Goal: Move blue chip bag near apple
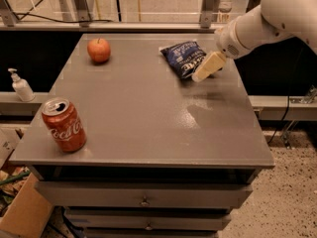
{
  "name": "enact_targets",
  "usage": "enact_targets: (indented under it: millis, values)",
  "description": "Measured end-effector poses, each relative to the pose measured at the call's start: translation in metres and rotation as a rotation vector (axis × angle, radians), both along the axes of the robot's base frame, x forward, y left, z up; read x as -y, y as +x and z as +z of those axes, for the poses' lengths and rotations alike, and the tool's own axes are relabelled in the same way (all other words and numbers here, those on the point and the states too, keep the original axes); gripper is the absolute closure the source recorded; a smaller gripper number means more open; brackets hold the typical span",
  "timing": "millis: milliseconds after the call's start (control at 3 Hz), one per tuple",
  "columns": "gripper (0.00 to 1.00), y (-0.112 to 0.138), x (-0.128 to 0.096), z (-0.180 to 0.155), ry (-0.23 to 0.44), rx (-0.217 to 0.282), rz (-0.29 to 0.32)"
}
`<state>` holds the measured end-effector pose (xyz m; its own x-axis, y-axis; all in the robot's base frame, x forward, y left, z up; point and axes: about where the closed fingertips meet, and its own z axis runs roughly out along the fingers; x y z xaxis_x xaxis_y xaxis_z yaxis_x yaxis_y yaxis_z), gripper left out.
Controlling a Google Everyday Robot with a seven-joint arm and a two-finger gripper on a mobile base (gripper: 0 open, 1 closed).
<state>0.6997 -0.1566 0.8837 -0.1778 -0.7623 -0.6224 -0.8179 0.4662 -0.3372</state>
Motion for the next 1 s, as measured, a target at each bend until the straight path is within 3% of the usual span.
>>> enact_targets:
  millis: [333,667,1000]
  values:
    - [0.0,0.022,-0.007,-0.02,0.007,-0.026,-0.019]
    - [0.16,0.032,-0.014,-0.035,0.011,-0.034,-0.027]
    - [0.39,0.037,-0.017,-0.043,0.022,-0.034,-0.036]
